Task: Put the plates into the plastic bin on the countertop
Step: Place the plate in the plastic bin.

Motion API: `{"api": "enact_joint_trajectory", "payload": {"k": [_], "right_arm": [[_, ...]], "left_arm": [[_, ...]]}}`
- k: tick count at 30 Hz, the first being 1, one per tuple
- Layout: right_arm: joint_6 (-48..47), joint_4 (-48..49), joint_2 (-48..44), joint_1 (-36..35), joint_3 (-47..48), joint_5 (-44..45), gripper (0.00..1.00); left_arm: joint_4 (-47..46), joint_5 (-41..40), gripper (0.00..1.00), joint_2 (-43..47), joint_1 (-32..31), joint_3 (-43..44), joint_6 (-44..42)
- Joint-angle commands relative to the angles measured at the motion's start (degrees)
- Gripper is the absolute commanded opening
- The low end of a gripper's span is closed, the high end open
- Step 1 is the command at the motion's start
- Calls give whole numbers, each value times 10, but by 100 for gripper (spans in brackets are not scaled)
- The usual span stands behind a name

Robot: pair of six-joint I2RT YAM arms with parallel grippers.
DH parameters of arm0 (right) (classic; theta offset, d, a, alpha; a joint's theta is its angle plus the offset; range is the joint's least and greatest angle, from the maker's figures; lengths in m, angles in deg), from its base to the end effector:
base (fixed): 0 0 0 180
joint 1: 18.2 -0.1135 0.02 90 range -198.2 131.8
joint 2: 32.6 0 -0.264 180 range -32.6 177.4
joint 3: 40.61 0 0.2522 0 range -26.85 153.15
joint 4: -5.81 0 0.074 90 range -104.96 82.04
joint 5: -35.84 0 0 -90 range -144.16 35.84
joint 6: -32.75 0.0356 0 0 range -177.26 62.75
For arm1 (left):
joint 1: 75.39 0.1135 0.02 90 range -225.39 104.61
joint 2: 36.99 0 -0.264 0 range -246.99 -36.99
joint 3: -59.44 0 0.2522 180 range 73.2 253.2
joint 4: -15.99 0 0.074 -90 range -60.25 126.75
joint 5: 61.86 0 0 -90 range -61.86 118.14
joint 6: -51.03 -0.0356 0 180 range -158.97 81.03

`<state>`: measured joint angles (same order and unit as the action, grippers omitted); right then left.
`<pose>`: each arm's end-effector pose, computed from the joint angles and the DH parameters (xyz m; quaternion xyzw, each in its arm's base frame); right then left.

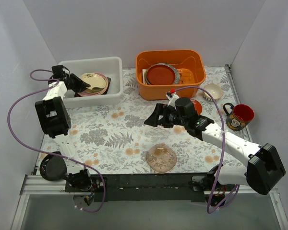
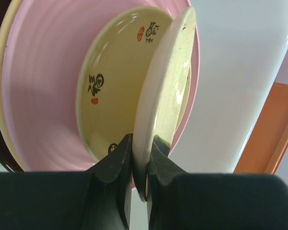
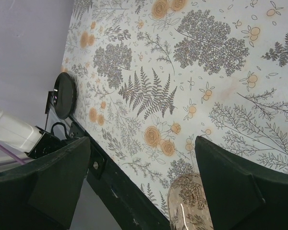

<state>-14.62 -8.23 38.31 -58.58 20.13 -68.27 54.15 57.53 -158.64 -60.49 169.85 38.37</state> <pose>0.2083 0.1886 0.2739 -0.0503 0.8345 0.4344 0.3353 0.4628 0.1051 0.2093 -0.5929 0.6923 -0.3774 0.1637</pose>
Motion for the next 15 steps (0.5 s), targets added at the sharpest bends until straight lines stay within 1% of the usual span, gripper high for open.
{"api": "enact_joint_trajectory", "payload": {"k": [1, 2, 3, 4, 7, 10, 15], "right_arm": [[-9, 19, 7, 5, 1, -7, 97], [-9, 19, 7, 6, 2, -7, 97], [-9, 20, 9, 6, 2, -7, 97], [-9, 20, 9, 6, 2, -8, 96], [-10, 20, 12, 7, 1, -7, 96], [-9, 25, 18, 7, 0, -11, 96], [-9, 27, 21, 8, 0, -14, 96]], "left_arm": [[-3, 14, 13, -3, 3, 32, -7], [-3, 15, 16, -4, 2, 34, -8], [-3, 22, 28, -6, 3, 36, -8], [-3, 24, 35, -7, 3, 37, -9], [-3, 37, 49, -10, 4, 40, -13], [-1, 38, 57, -8, 4, 39, -17], [15, 38, 66, -10, 7, 52, -22]]}}
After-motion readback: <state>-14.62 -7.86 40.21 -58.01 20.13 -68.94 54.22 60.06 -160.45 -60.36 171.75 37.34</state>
